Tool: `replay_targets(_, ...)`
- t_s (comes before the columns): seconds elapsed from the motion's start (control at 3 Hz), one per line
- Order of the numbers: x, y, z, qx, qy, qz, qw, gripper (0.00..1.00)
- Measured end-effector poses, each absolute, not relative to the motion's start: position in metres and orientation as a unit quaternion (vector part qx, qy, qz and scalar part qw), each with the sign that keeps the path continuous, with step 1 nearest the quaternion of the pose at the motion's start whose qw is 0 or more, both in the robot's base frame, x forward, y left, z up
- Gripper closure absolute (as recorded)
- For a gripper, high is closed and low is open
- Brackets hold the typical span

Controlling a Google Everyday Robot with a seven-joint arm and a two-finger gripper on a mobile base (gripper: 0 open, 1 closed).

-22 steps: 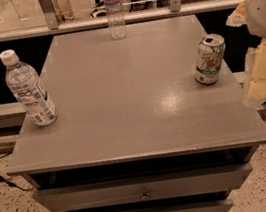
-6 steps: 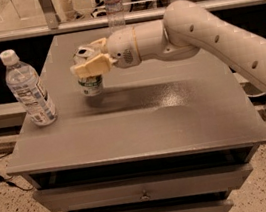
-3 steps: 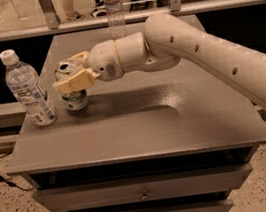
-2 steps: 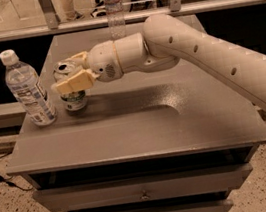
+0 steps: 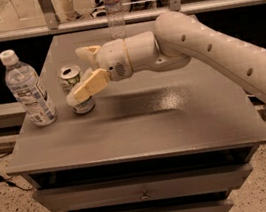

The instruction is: Move 7up can near blue plastic bottle

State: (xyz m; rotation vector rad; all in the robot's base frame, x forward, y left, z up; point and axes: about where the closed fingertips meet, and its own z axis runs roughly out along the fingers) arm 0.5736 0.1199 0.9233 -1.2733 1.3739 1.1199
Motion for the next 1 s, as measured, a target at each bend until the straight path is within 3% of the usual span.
replay_targets(0.33,0.572,0.081,0.932,-0.495,0.579,0.438,0.477,0.00)
replay_targets(0.67,0.575,-0.009,0.943,-0.450,0.613,0.391,0.518,0.00)
replay_targets(1.0,0.574,-0.013,0.943,-0.448,0.615,0.389,0.520,0.00)
